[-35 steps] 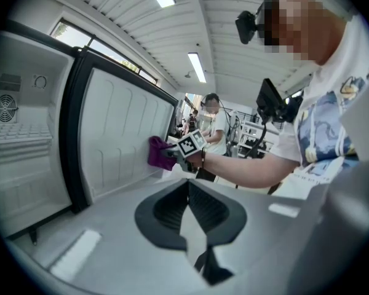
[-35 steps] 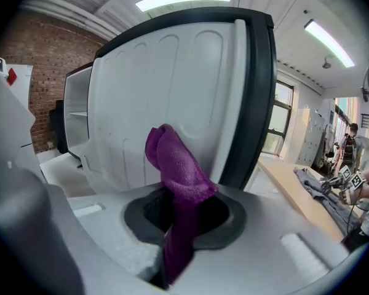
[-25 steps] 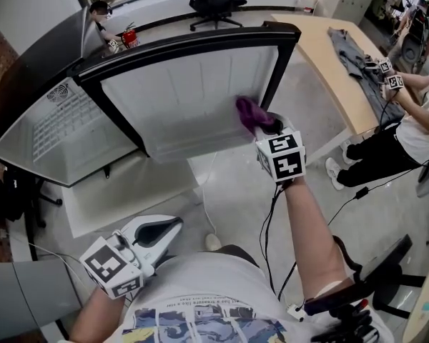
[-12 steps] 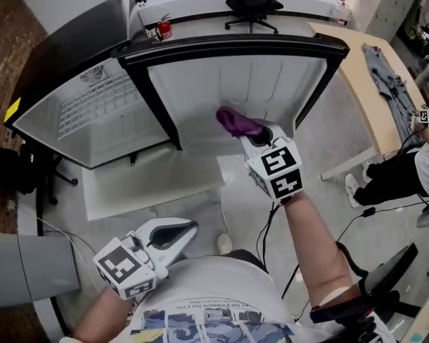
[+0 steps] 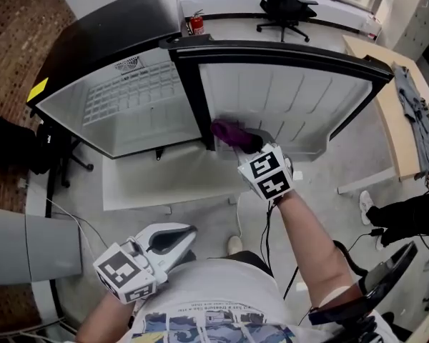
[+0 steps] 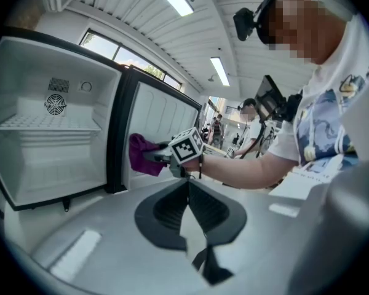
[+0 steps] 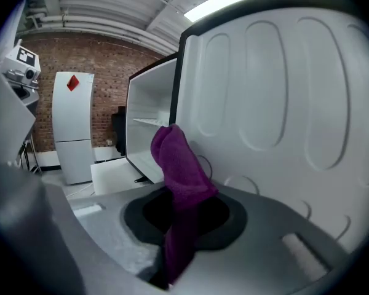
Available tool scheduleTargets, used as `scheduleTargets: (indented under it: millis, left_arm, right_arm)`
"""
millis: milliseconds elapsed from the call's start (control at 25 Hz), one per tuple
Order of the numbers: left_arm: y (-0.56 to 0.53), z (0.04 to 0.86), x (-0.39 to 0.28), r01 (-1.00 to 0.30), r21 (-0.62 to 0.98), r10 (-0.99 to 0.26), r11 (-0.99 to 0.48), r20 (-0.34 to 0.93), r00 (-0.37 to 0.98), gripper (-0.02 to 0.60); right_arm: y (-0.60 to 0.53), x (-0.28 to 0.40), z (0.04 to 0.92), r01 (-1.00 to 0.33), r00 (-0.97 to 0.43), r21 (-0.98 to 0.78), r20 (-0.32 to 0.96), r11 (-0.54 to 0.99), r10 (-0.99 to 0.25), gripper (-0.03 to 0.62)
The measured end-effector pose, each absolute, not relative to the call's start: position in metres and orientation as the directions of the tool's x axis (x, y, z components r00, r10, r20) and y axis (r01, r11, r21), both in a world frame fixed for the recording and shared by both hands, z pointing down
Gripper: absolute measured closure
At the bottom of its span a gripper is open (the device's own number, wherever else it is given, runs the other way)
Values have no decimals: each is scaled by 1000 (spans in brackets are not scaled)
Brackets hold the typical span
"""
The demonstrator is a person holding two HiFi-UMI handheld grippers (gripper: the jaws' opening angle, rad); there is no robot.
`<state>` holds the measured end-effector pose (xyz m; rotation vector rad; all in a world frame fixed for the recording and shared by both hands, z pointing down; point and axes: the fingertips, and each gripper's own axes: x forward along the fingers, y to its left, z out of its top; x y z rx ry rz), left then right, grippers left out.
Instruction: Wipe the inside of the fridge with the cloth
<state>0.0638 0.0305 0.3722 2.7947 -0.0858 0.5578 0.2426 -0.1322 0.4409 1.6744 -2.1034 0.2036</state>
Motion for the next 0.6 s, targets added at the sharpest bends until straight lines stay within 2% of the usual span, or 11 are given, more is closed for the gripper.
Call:
scheduleTargets:
  millis: [240, 600]
  left_arm:
    - [24, 372, 61, -123, 263, -13, -957, 384, 923, 575]
    - [30, 371, 75, -86, 253, 20, -964, 388, 921, 575]
  right_arm:
    - [-141, 248, 465, -939, -126, 223, 483, 261, -867, 540]
    - [-125, 290, 480, -953, -19, 251, 511, 171, -859, 540]
